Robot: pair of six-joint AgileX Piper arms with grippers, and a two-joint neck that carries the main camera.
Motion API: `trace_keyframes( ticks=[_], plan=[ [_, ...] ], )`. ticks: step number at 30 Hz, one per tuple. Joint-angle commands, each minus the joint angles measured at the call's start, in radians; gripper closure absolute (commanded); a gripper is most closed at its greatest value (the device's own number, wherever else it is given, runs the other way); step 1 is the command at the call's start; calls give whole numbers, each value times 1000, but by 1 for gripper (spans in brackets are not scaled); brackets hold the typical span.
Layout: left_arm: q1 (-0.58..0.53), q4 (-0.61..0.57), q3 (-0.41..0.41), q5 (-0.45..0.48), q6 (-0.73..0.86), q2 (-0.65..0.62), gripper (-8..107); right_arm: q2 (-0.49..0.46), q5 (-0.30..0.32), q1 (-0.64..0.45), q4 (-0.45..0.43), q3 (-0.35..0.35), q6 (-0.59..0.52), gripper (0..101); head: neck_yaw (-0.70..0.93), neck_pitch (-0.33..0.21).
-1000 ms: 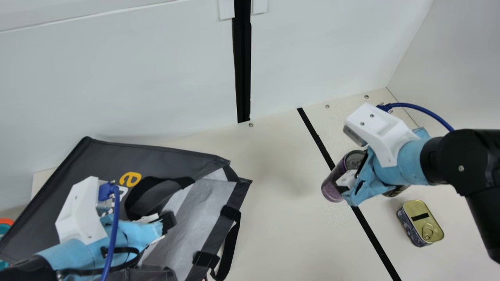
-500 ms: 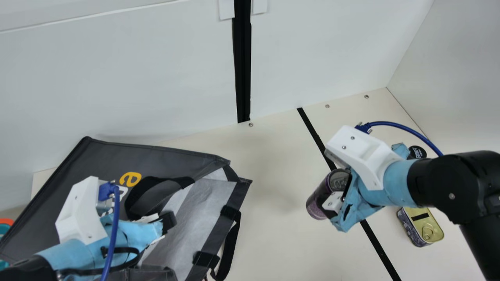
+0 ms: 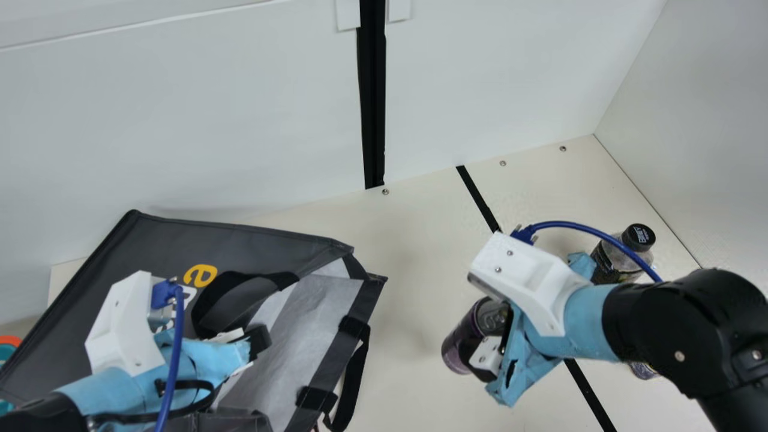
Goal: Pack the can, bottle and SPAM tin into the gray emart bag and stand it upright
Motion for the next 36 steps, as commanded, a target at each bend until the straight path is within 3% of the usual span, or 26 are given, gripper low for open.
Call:
trace_keyframes(
  ticks=[1,17,30,36],
  plan=[
    [0,0,0,0,0,0,107,-4,1,27,-4,2,13,101,-2,-23],
    [0,0,0,0,0,0,107,-54,1,117,62,-45,62,101,-2,-23],
    [0,0,0,0,0,0,107,-83,1,29,237,-110,3,101,-2,-23],
    [0,0,0,0,0,0,107,-77,-13,-23,330,-104,-60,101,-2,-23]
  ],
)
